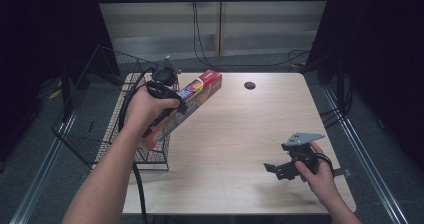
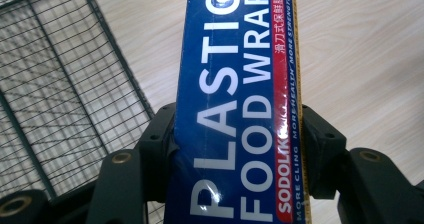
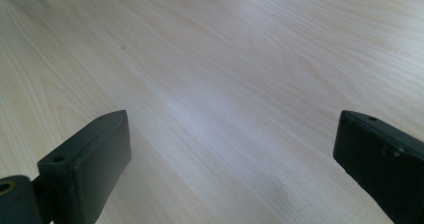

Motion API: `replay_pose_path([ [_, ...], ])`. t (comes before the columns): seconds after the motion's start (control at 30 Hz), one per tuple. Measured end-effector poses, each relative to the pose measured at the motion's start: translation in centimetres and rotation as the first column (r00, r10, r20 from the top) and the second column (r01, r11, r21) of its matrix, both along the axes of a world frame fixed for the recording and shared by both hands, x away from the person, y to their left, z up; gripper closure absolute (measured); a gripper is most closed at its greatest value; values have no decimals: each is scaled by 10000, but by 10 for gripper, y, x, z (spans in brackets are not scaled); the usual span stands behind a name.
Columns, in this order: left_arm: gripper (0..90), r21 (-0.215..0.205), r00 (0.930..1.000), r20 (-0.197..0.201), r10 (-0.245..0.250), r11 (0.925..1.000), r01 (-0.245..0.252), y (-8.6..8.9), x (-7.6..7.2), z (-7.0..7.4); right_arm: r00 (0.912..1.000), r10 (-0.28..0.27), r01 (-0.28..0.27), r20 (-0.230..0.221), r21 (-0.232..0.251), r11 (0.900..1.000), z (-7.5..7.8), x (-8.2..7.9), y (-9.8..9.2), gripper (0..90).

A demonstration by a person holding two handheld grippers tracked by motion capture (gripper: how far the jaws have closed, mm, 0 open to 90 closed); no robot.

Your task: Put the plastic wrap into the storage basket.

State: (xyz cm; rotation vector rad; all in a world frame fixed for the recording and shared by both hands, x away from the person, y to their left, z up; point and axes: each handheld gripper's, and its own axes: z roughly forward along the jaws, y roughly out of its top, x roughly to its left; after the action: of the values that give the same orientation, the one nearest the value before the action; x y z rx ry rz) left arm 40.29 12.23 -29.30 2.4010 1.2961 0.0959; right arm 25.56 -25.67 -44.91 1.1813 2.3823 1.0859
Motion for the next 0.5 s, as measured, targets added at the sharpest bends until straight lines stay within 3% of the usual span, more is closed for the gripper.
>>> replay_pose_path([
  [0.1,440,-1,9994,54,333,9994,-333,7,0,3,10000,48,-48,-82,4,10000,-1,-1,0,22],
  [0.5,440,126,9959,239,869,9961,-872,31,-2,17,9999,-144,144,3,32,9999,0,1,-3,21],
])
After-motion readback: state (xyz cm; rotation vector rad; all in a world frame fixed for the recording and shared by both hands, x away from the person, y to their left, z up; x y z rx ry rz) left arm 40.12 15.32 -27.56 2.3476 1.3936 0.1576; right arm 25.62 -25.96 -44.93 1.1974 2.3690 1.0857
